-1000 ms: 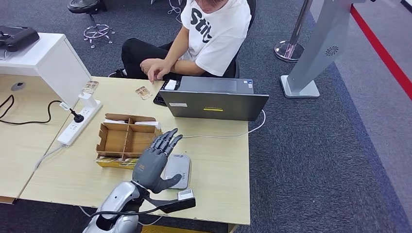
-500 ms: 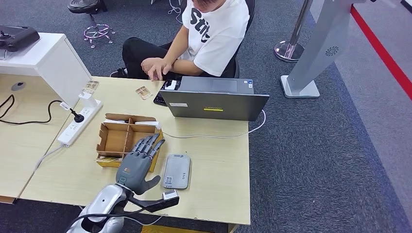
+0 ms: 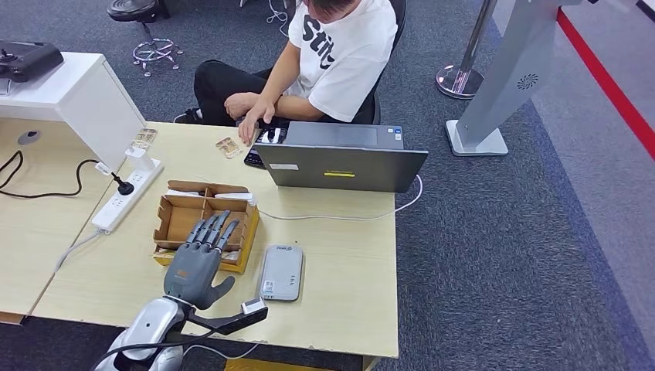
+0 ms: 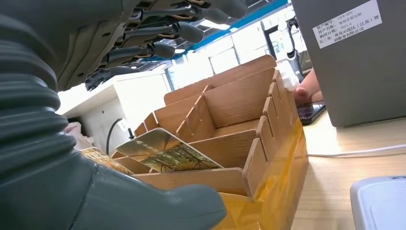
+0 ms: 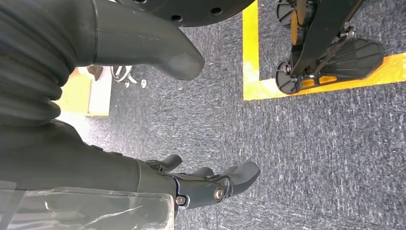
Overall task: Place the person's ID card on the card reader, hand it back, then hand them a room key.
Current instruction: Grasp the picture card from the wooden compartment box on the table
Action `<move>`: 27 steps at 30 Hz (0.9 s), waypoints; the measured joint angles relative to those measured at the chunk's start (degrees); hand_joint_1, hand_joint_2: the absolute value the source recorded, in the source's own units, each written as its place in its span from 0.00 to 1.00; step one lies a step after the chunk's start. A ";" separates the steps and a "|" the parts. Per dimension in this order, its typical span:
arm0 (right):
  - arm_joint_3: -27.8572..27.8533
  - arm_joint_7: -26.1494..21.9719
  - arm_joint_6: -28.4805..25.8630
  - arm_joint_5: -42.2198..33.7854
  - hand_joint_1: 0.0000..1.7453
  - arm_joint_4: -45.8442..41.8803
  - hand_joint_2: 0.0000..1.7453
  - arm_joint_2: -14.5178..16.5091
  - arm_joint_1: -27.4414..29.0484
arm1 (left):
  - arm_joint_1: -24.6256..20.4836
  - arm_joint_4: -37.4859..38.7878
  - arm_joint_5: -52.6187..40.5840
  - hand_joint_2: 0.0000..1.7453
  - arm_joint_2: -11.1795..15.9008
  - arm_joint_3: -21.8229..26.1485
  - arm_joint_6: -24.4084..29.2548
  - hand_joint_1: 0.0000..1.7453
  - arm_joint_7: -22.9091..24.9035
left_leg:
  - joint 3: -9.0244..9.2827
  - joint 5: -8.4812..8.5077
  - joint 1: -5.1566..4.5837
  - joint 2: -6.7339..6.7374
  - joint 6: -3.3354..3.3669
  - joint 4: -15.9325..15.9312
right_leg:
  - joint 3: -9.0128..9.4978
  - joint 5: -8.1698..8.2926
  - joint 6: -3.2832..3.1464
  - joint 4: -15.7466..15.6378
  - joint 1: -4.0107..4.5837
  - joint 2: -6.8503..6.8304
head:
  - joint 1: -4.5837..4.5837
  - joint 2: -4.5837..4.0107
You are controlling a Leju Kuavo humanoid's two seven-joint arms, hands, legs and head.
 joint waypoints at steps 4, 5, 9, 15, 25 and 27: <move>-0.10 0.00 0.00 0.27 0.00 0.00 1.00 0.00 -0.01 | 0.01 0.00 -0.91 1.00 -0.05 0.17 0.44 0.00 0.50 | 0.00 0.00 0.00 0.00 0.00 0.00 | 0.00 0.00 0.00 0.00 0.00 0.00 | 0.01 0.00; -0.17 0.00 0.00 0.33 0.00 0.00 1.00 0.00 -0.01 | 0.01 0.00 -1.36 1.00 -0.08 0.17 0.66 0.00 0.74 | 0.00 0.00 0.00 0.00 0.00 0.00 | 0.00 0.00 0.00 0.00 0.00 0.00 | 0.01 0.00; -0.62 0.04 0.00 0.60 0.00 0.00 1.00 0.00 -0.01 | 0.04 0.00 -3.23 1.00 -0.15 0.28 1.15 0.00 2.35 | 0.00 0.00 0.00 0.00 0.00 0.00 | 0.00 0.00 0.00 0.00 0.00 0.00 | -0.01 0.00; -1.22 0.43 0.00 1.40 0.00 0.00 1.00 0.00 -0.01 | 0.06 0.18 -7.31 1.00 -0.54 1.77 1.70 0.00 6.55 | 0.00 0.00 0.00 0.00 0.00 0.00 | -0.01 0.00 0.00 0.00 0.00 0.00 | 0.00 0.00; -1.68 0.44 0.00 2.03 0.00 0.00 1.00 0.00 -0.01 | 0.05 0.74 -8.23 1.00 -1.32 3.43 1.09 0.00 8.18 | 0.00 0.00 0.00 0.00 0.00 0.00 | -0.01 0.00 0.00 0.00 0.00 0.00 | -0.01 0.00; -1.79 0.44 0.00 2.15 0.00 0.00 1.00 0.00 -0.02 | 0.01 0.84 -8.27 1.00 -1.49 3.67 0.47 0.00 8.51 | 0.00 0.00 0.00 0.00 0.00 0.00 | -0.01 0.00 0.00 0.00 0.00 0.00 | 0.00 0.00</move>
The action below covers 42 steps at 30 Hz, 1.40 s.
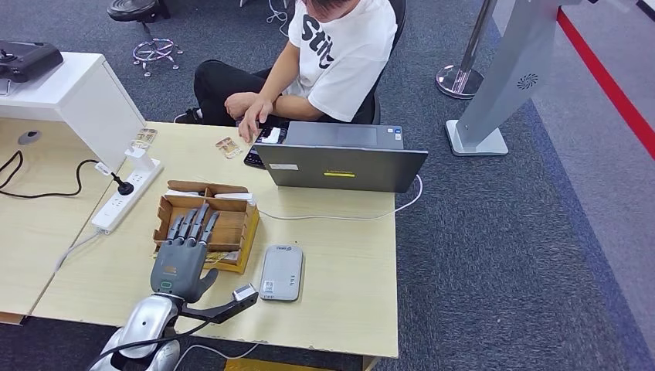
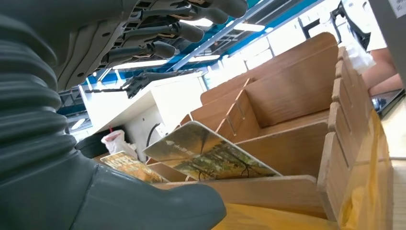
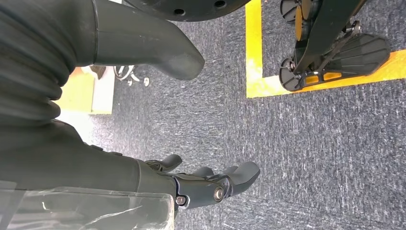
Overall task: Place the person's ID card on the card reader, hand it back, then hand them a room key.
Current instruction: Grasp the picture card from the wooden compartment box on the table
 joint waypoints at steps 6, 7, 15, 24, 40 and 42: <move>-0.44 0.08 0.03 0.22 0.00 0.00 1.00 0.00 -0.01 | -0.06 0.46 -0.36 1.00 -0.37 0.45 -1.77 0.37 0.81 | 0.00 0.00 0.00 0.00 0.00 0.00 | 0.00 0.00 0.00 0.00 0.00 0.00 | 0.00 0.00; -0.50 0.09 0.05 0.28 0.00 0.00 1.00 0.00 -0.01 | -0.07 0.55 -0.38 1.00 -0.43 0.46 -2.03 0.55 0.86 | 0.00 0.00 0.00 0.00 0.00 0.00 | 0.00 0.00 0.00 0.00 0.00 0.00 | 0.01 0.00; -0.81 0.10 0.11 0.79 0.00 0.00 1.00 0.00 -0.01 | -0.12 1.31 0.45 1.00 -0.55 0.46 -3.72 1.00 0.73 | 0.00 0.00 0.00 0.00 0.00 0.00 | 0.00 0.00 0.00 0.00 0.00 0.00 | -0.01 0.00; -1.25 -0.17 0.11 1.01 0.00 0.00 1.00 0.00 -0.02 | -0.20 1.35 4.95 1.00 -0.79 0.57 -5.53 1.00 -1.33 | 0.00 0.00 0.00 0.00 0.00 0.00 | 0.00 0.00 0.00 0.00 0.00 0.00 | 0.00 0.00; -2.09 -0.33 0.17 1.13 0.00 0.00 1.00 0.00 -0.03 | -0.35 1.33 6.99 1.00 -1.15 0.94 -4.38 1.00 -2.69 | 0.00 0.00 0.00 0.00 0.00 0.00 | 0.01 0.00 0.00 0.00 0.00 0.00 | 0.00 0.00; -2.28 -0.49 0.17 1.13 0.00 0.00 1.00 0.00 -0.03 | -0.23 1.05 8.47 1.00 -1.38 1.15 -2.59 1.00 -3.79 | 0.00 0.00 0.00 0.00 0.00 0.00 | 0.01 0.00 0.00 0.00 0.00 0.00 | -0.01 0.00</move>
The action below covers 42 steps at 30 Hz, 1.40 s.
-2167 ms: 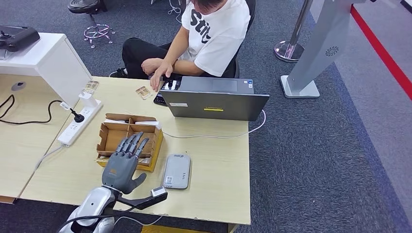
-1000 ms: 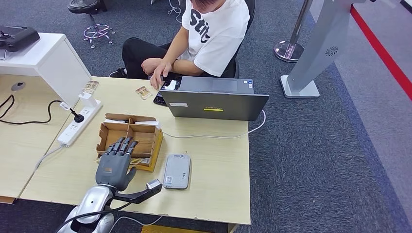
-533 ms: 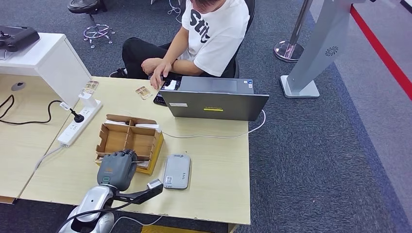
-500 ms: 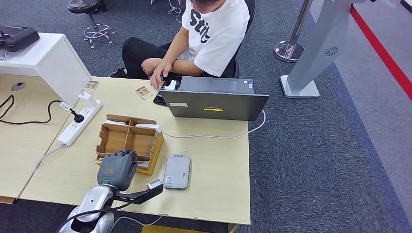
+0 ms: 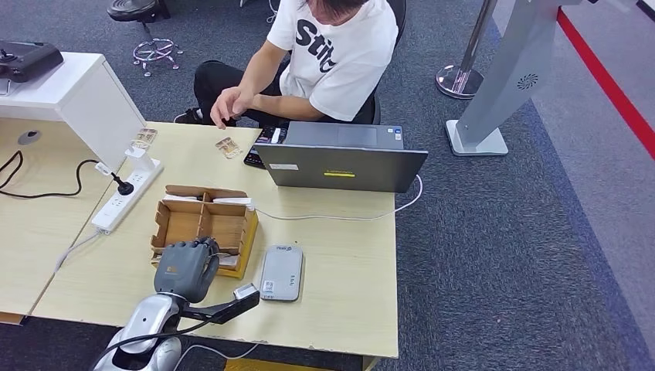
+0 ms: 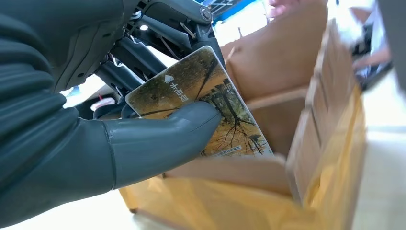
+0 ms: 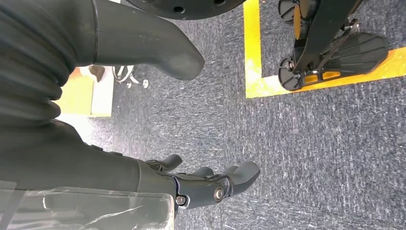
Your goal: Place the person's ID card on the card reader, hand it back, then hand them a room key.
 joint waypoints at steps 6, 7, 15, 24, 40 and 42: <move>-0.89 -0.55 0.05 0.15 0.00 0.00 1.00 0.00 0.00 | 0.16 -4.30 3.12 1.00 -0.90 1.43 5.39 1.00 -2.12 | 0.00 0.00 0.00 0.00 0.00 0.00 | 0.00 0.00 0.00 0.00 0.00 0.00 | 0.02 0.00; -1.05 -0.68 0.07 0.22 0.00 0.00 1.00 0.00 0.00 | 0.07 -5.30 3.92 1.00 -0.96 1.78 5.79 1.00 -2.43 | 0.00 0.00 0.00 0.00 0.00 0.00 | 0.00 0.00 0.00 0.00 0.00 0.00 | 0.02 0.00; -1.59 -0.86 0.25 1.08 0.00 0.00 1.00 0.00 -0.02 | -3.24 -11.09 9.46 1.00 -0.52 4.66 4.42 1.00 -3.89 | 0.01 0.03 0.02 -0.01 -0.04 0.00 | 0.02 0.01 -0.01 0.03 0.02 -0.02 | 0.00 0.00; -1.71 -0.28 0.21 1.61 0.00 0.00 1.00 0.00 -0.06 | -3.88 -11.57 9.53 1.00 -0.40 6.57 4.44 1.00 -3.91 | 0.01 0.03 0.02 -0.01 -0.04 0.00 | 0.01 0.01 -0.01 0.02 0.01 -0.02 | 0.01 0.00; -2.49 0.05 0.37 2.51 0.00 0.00 1.00 0.00 -0.15 | -4.13 -11.55 11.73 1.00 -0.07 8.45 3.74 0.00 -3.46 | 0.00 0.03 0.02 -0.01 -0.04 0.00 | 0.00 0.01 -0.01 0.02 0.01 -0.01 | 0.01 0.00; -2.52 0.05 0.42 2.57 0.00 0.00 1.00 0.00 -0.16 | -4.13 -11.55 11.88 1.00 -0.07 8.53 3.77 0.00 -3.49 | 0.00 0.03 0.02 -0.01 -0.04 0.00 | 0.00 0.01 -0.01 0.02 0.01 -0.01 | 0.01 0.00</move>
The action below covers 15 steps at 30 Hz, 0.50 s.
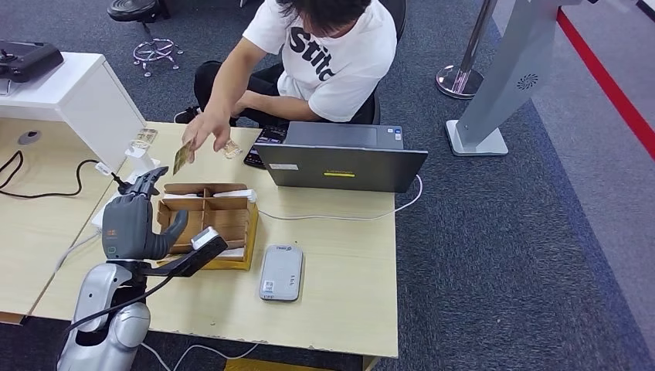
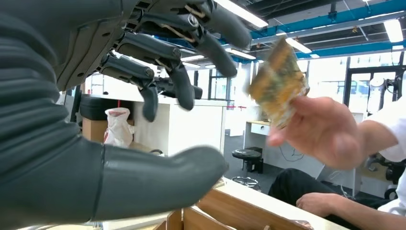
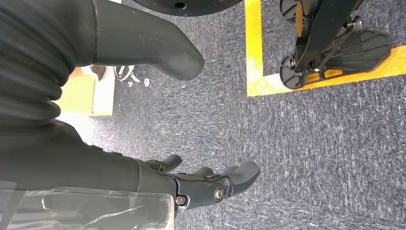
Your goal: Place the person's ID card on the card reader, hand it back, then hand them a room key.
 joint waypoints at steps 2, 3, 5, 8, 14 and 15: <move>-0.02 0.00 0.01 0.02 0.00 0.00 1.00 0.00 0.00 | 0.04 0.00 0.40 1.00 -0.01 0.16 0.28 0.00 -0.20 | 0.00 0.00 0.00 0.00 0.00 0.00 | 0.00 0.00 0.00 0.00 0.00 0.00 | -0.01 0.00; -0.02 0.00 0.00 0.02 0.00 0.00 1.00 0.00 0.00 | 0.11 0.00 0.97 1.00 -0.04 0.32 0.71 0.00 -0.53 | 0.00 0.00 0.00 0.00 0.00 0.00 | 0.00 0.00 0.00 0.00 0.00 0.00 | -0.01 0.00; -0.06 0.00 -0.06 0.05 0.00 0.00 1.00 0.00 0.00 | 0.55 -0.10 3.51 1.00 -0.21 0.82 2.49 0.00 -2.03 | 0.00 0.00 0.00 0.00 0.00 0.00 | 0.01 0.00 0.00 0.01 0.00 0.01 | -0.01 0.00; -0.34 -0.16 -0.31 0.03 0.00 0.00 1.00 0.01 0.01 | 2.68 -1.68 13.43 1.00 -1.11 2.20 8.03 0.00 -8.58 | -0.01 -0.01 0.00 0.02 0.00 -0.01 | 0.00 0.00 0.00 0.01 0.00 0.04 | 0.00 0.00; -2.29 -0.76 -2.18 -1.44 0.00 0.00 1.00 0.57 0.21 | 13.91 -11.82 58.79 1.00 -8.25 10.84 10.54 0.00 -33.20 | 0.00 -0.21 -0.02 0.09 0.04 -0.03 | 0.00 -0.15 0.07 -0.04 -0.01 0.11 | 0.03 0.00; -2.75 -0.88 -2.44 -1.67 0.00 0.00 1.00 0.75 0.27 | 15.62 -12.83 64.99 1.00 -9.98 13.70 7.46 0.00 -35.54 | 0.00 -0.22 -0.02 0.07 0.06 -0.03 | 0.01 -0.17 0.09 -0.05 -0.01 0.09 | 0.03 0.00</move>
